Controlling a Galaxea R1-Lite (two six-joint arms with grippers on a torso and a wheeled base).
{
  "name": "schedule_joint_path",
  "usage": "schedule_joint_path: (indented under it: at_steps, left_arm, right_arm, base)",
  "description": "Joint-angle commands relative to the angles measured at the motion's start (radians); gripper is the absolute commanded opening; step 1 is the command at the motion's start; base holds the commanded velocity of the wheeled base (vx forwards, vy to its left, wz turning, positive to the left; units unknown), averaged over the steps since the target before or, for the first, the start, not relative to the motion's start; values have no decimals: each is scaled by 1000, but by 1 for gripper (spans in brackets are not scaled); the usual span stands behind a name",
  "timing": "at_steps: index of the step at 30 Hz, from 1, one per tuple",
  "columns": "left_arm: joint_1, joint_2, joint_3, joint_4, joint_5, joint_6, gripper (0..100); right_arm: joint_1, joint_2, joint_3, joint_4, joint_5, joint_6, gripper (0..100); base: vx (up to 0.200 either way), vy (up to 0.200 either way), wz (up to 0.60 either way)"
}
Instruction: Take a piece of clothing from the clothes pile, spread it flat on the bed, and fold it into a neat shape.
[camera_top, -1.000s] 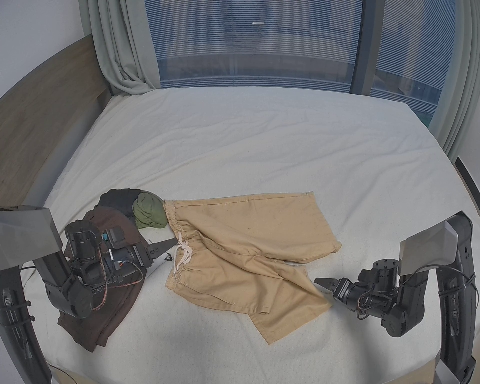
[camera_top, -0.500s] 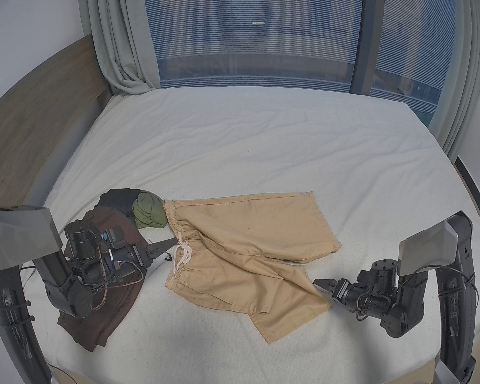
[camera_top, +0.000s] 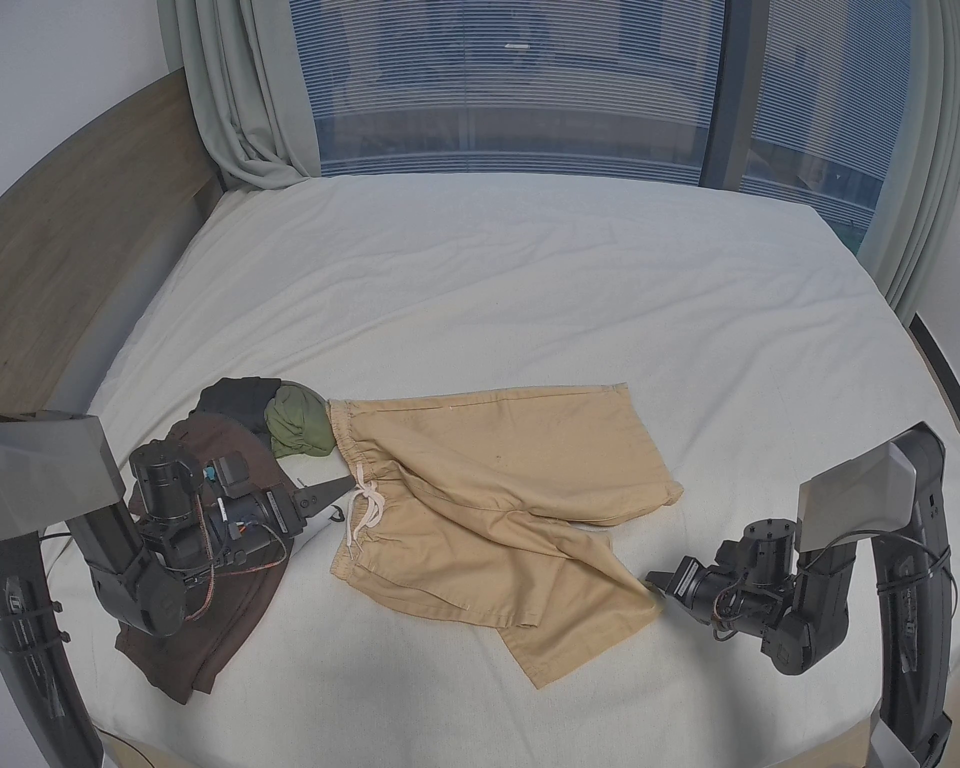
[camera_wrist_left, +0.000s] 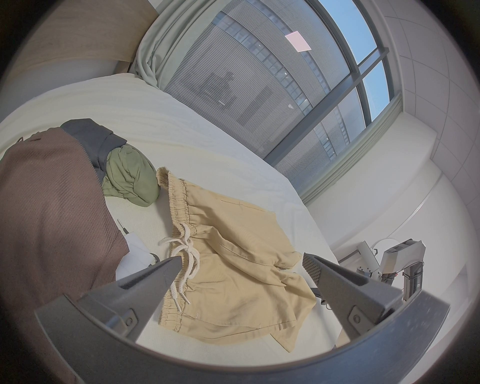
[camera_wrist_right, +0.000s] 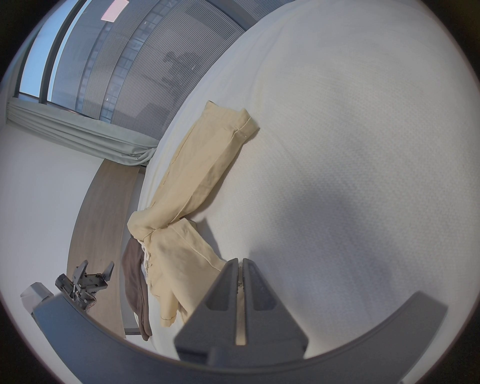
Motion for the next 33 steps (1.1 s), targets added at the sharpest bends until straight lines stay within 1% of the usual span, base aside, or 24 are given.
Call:
schedule_joint_path:
  at_steps: [1, 3, 7, 11, 21, 27, 30, 31, 33]
  left_arm:
    - [-5, 0, 0, -1, 0, -1, 100]
    - [-5, 0, 0, -1, 0, -1, 100]
    - [-7, 0, -1, -1, 0, -2, 100]
    - [-7, 1, -1, -1, 0, -2, 100]
    - [-5, 1, -3, -1, 3, -2, 100]
    - [-5, 8, -4, -1, 4, -2, 100]
    - [-2, 9, -6, -1, 6, -2, 100]
    - [-3, 14, -8, -1, 7, -2, 100]
    - [-3, 14, -9, -1, 9, -2, 100]
  right_arm:
    - [-9, -4, -7, -2, -2, -3, 0]
    - [-14, -9, -13, -2, -2, -3, 0]
    - [-60, -64, -46, 4, -2, -7, 0]
    - [-84, -72, -81, 11, -2, -7, 0]
    - [-126, -64, -179, 22, -4, -12, 0]
    - [-141, -61, -251, 102, -4, -12, 0]
    - [-153, -57, -273, 111, -8, -35, 0]
    - [-162, -52, -282, 126, -8, -59, 0]
    - [-167, -44, -294, 131, -10, -64, 0]
  base:
    - [0, 0, 0]
    - [0, 0, 0]
    - [0, 0, 0]
    - [0, 0, 0]
    - [0, 0, 0]
    - [0, 0, 0]
    - [0, 0, 0]
    - [0, 0, 0]
    - [0, 0, 0]
